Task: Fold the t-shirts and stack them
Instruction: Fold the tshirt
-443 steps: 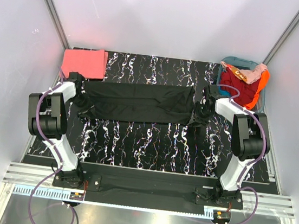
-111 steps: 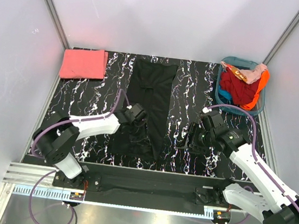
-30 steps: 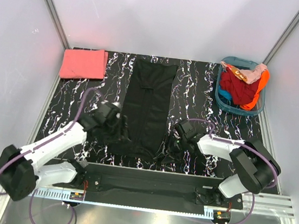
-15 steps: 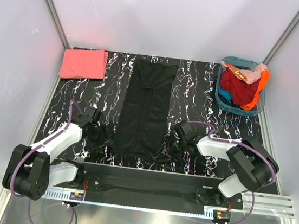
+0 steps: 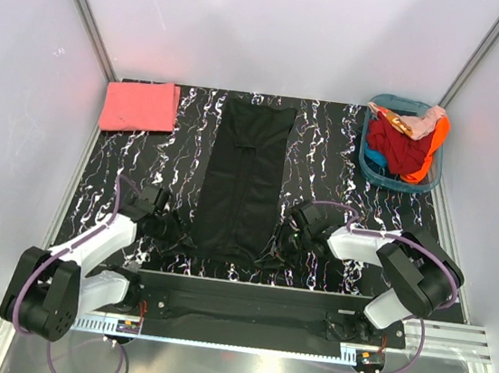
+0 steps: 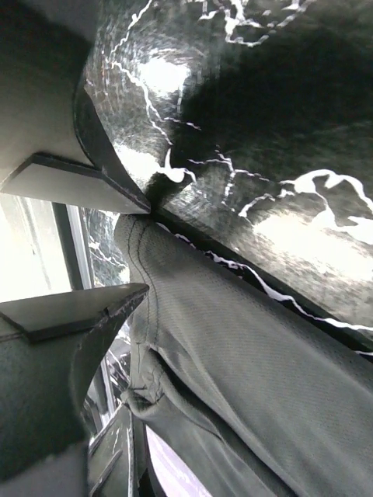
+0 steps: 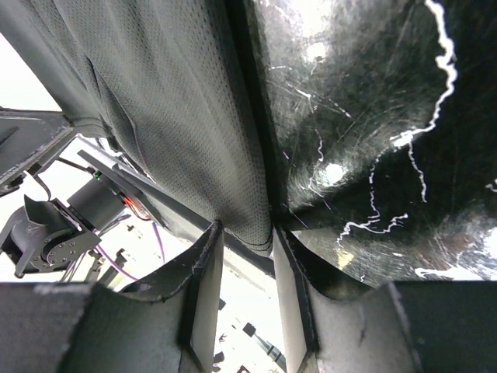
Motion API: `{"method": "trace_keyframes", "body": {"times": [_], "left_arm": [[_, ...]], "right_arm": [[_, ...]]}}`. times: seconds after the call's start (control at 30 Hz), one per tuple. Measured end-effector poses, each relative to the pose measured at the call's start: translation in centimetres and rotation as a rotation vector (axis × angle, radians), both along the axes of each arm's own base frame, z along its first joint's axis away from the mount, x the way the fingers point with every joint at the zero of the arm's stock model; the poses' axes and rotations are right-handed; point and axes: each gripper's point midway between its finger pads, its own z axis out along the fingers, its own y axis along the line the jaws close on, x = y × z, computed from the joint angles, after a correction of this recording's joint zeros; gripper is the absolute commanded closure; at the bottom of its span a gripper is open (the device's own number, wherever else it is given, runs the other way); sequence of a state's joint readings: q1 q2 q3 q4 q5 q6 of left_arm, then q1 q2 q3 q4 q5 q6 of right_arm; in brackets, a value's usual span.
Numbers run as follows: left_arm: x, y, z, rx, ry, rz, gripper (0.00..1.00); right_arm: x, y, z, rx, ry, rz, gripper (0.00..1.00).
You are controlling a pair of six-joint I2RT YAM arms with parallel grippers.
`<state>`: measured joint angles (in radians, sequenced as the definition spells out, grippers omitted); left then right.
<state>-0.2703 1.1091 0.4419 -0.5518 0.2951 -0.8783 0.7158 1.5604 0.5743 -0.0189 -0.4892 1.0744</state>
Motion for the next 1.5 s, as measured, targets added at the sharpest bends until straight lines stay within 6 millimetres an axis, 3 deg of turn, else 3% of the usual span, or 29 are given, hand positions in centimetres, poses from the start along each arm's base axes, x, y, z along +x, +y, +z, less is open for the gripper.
{"method": "trace_keyframes", "body": {"times": [0.17,0.27,0.33,0.43,0.73,1.17,1.27,1.33,1.4,1.5], "left_arm": [[-0.1,0.0,-0.1,-0.01,0.001,0.032,0.6],[-0.2,0.0,-0.3,-0.003,0.007,0.038,0.76],[-0.3,0.1,-0.4,0.001,0.014,0.037,0.88],[-0.4,0.1,-0.5,0.002,0.017,0.033,1.0],[-0.7,-0.6,-0.4,0.006,-0.003,-0.025,1.0],[-5.3,-3.0,0.4,0.062,0.032,-0.224,1.0],[-3.8,-3.4,2.3,0.073,-0.007,-0.224,1.0],[-2.2,-3.9,4.1,0.092,-0.043,-0.235,1.0],[-0.2,-4.7,6.1,0.108,-0.093,-0.252,1.0],[3.6,-5.9,9.0,0.134,-0.161,-0.277,1.0]], "right_arm": [[0.1,0.2,0.0,0.008,0.001,0.003,0.61],[0.1,0.3,-0.1,0.01,0.003,0.005,0.67],[0.1,0.2,-0.2,0.006,0.004,0.005,0.75],[0.2,0.0,-0.6,-0.01,-0.005,0.007,0.99],[-0.3,-0.6,-0.6,-0.038,-0.013,0.03,1.0],[-3.5,-4.7,2.7,-0.095,-0.075,0.058,1.0],[-3.6,-5.2,3.7,-0.109,-0.08,0.052,1.0],[-2.6,-4.9,4.8,-0.109,-0.09,0.041,1.0],[-0.9,-4.5,6.2,-0.1,-0.11,0.026,1.0],[3.3,-4.0,8.4,-0.09,-0.156,-0.005,1.0]]}}
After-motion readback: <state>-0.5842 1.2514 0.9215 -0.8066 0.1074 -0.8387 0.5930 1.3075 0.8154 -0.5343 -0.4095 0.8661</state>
